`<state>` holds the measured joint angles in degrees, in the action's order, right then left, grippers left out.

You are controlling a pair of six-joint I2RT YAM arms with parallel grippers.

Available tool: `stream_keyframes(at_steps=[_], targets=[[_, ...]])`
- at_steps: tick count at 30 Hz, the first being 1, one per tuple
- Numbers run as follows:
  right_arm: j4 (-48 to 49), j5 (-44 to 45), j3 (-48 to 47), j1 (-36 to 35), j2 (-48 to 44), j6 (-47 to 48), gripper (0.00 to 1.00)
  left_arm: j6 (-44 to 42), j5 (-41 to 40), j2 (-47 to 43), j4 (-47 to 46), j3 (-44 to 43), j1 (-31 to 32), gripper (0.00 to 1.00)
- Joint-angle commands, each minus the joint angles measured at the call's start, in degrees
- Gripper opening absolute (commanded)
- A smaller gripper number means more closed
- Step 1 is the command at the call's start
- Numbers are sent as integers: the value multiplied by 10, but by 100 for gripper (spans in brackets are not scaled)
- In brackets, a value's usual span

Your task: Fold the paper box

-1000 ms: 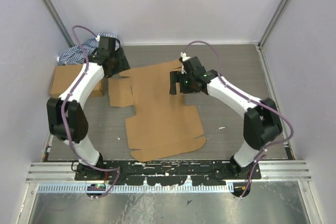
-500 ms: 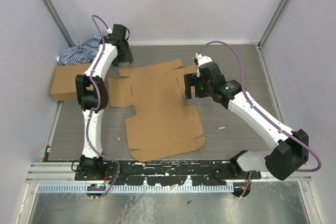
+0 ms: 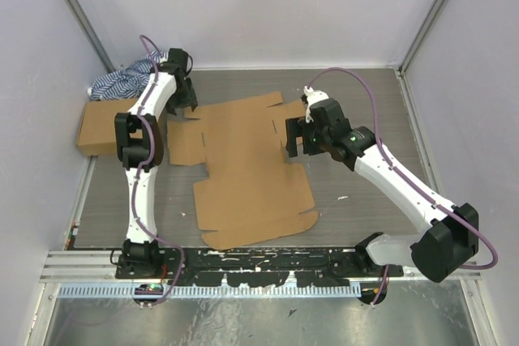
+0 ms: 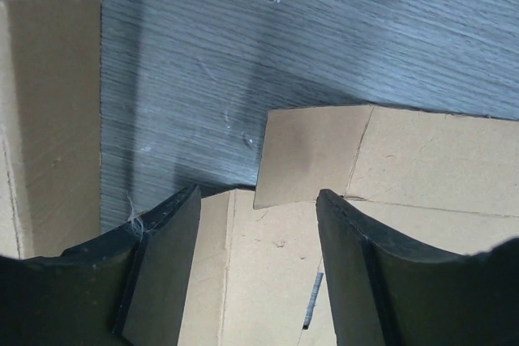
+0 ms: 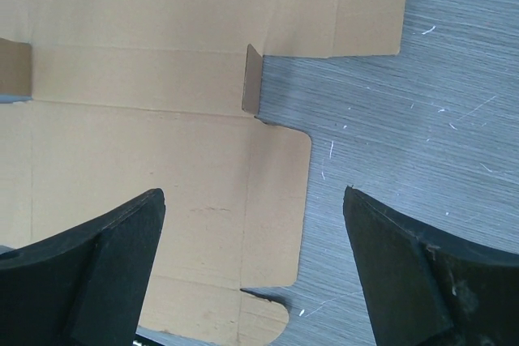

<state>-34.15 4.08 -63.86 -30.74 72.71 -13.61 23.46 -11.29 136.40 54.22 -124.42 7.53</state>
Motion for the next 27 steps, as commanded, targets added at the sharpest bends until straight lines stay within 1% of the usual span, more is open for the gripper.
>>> stream_keyframes(at_steps=[1, 4, 8, 11, 16, 19, 20, 24, 27], targets=[[30, -19, 3, 4, -23, 7, 96, -16, 6, 13, -26, 5, -2, 66], [31, -26, 6, 4, -22, 8, 96, -20, 11, 15, -48, 18, -2, 65], [33, -30, 9, 5, -18, 10, 96, -24, 28, -5, -117, 71, -2, 64], [36, -33, 9, 6, -16, 10, 96, -22, 42, -11, -144, 93, -5, 63], [40, -39, 11, 8, -13, 11, 96, -17, 65, -22, -177, 123, -6, 57], [42, -41, 12, 9, -12, 11, 96, -9, 68, -42, -209, 155, -7, 56], [41, -42, 13, 9, -13, 11, 96, -7, 67, -51, -221, 166, -7, 57], [44, -44, 17, 10, -16, 11, 96, -7, 60, -70, -238, 186, -8, 72], [48, -47, 21, 10, -15, 11, 96, -11, 63, -77, -248, 196, -10, 74]])
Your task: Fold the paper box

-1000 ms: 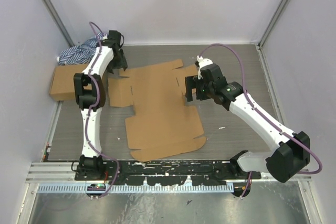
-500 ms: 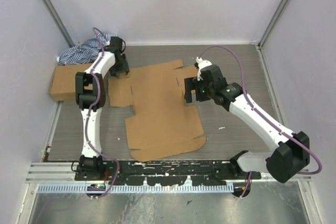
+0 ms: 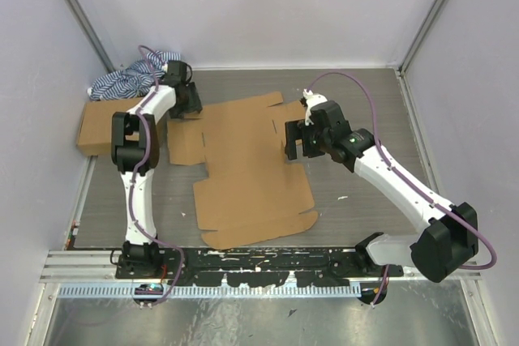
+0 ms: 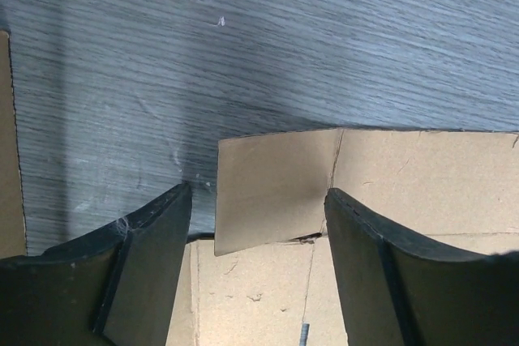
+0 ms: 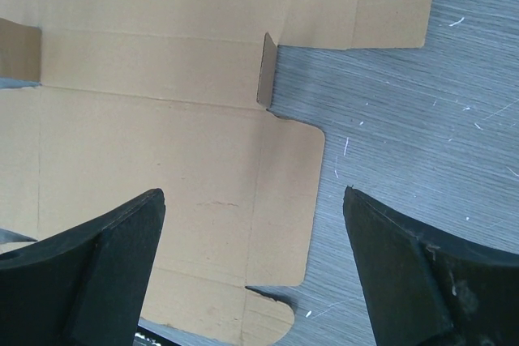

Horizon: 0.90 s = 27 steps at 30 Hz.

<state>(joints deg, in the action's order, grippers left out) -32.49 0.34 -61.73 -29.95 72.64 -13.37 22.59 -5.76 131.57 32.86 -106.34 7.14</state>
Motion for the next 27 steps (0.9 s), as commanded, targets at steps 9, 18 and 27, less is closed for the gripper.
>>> stream_keyframes(at_steps=[9, 18, 27], targets=[[36, -17, 0, 3, -13, 10, 96, 14, 94, -50, -118, 83, -11, 57], [41, -22, 0, 3, -15, 3, 96, 47, 119, -101, -164, 134, -13, 32], [39, -18, -28, 10, 20, -17, 96, 36, 154, -170, -167, 176, -12, 0]])
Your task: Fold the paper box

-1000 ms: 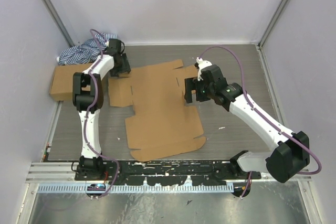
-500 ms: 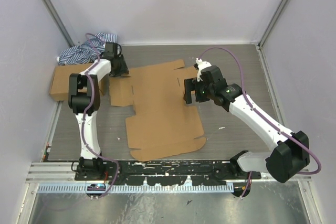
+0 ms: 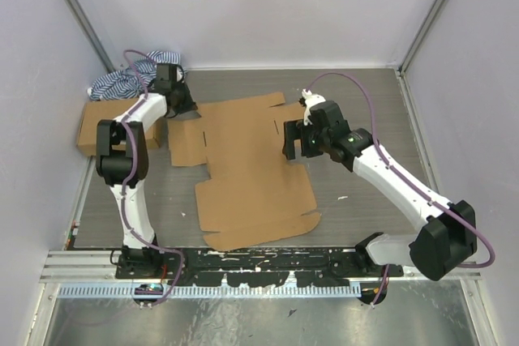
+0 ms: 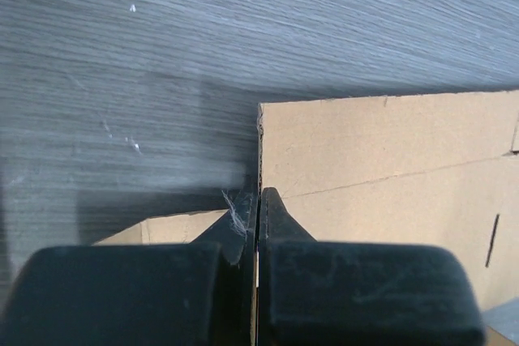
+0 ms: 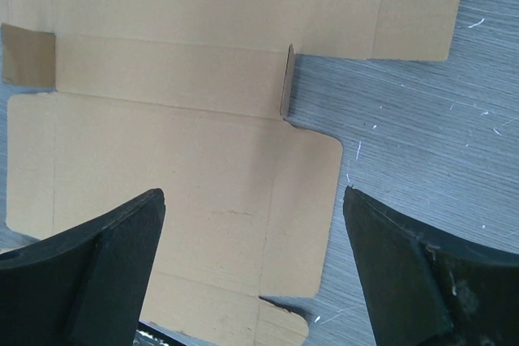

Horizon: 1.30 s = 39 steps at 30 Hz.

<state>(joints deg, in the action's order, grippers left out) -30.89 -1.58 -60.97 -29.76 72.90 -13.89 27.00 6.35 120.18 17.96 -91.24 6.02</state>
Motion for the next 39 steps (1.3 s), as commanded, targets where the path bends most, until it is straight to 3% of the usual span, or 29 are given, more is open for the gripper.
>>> stream_keyframes(at_steps=[1, 8, 13, 19, 25, 31, 39], targets=[[22, -1, -48, 11, 28, -10, 96, -15, 35, -70, -19, 36, 1, 0], [10, -23, -170, 59, 121, 18, 95, -69, -16, -222, -73, 186, 42, 0], [14, -108, -259, 121, 202, 58, 92, -89, -80, -357, -119, 300, 96, 0], [-119, -221, -445, 159, 323, 133, 82, -92, -133, -496, -130, 369, 136, 0], [-166, -251, -466, 159, 331, 171, 81, -100, -151, -559, -144, 395, 147, 0], [-171, -337, -448, 157, 321, 186, 80, -104, -148, -573, -165, 407, 151, 0], [-178, -330, -437, 132, 337, 183, 56, -103, -145, -580, -169, 408, 153, 0]])
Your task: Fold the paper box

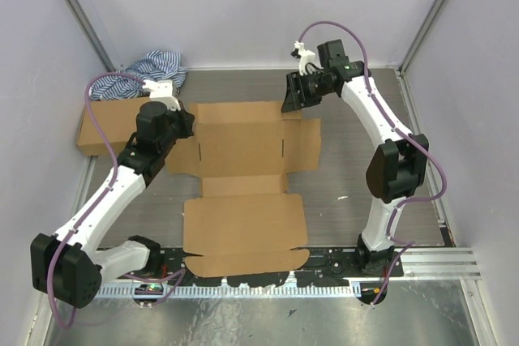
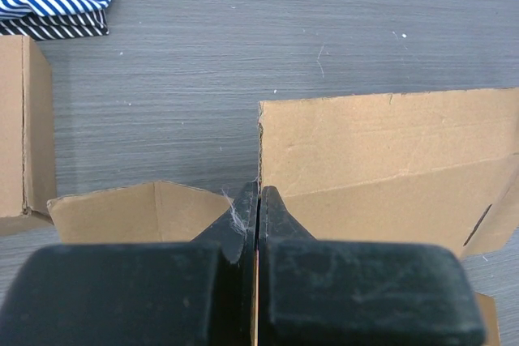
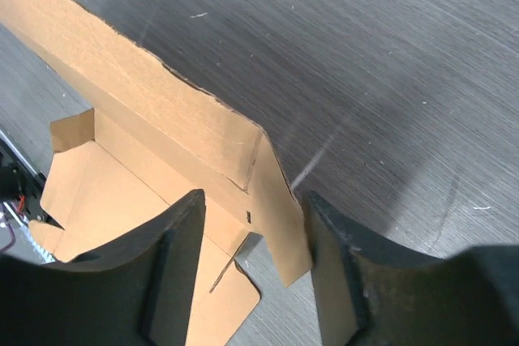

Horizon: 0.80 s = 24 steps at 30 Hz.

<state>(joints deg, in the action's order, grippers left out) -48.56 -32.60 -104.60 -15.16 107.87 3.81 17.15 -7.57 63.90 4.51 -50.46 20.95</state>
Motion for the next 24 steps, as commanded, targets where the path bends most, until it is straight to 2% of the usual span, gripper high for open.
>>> stream_keyframes(at_steps=[1, 6, 9, 11, 13, 17, 19, 20, 22, 24], targets=[[-2, -16, 1, -16, -12, 4, 53, -5, -7, -19, -34, 0, 4, 0], [-4, 25, 1, -32, -14, -15, 35, -9, -11, -22, -32, -4, 7, 0], [-20, 107, -13, -51, -6, -35, 17, -9, -13, -21, -28, -10, 13, 0], [-25, 163, -25, -62, 1, -50, 2, -9, -15, -18, -22, -18, 16, 0], [-15, 203, -26, -68, 0, -68, 1, -12, -16, -16, -14, -28, 22, 1], [38, 248, -10, -69, -24, -86, 1, -21, -17, -11, 20, -58, 26, 22], [91, 255, 12, -68, -53, -82, 1, -27, -16, -14, 38, -74, 26, 49], [122, 250, 30, -68, -70, -76, 1, -28, -15, -16, 45, -81, 26, 58], [193, 244, 73, -69, -107, -62, 1, -30, -11, -23, 57, -95, 26, 66], [267, 255, 122, -78, -152, -37, 1, -31, 3, -31, 64, -108, 26, 70]])
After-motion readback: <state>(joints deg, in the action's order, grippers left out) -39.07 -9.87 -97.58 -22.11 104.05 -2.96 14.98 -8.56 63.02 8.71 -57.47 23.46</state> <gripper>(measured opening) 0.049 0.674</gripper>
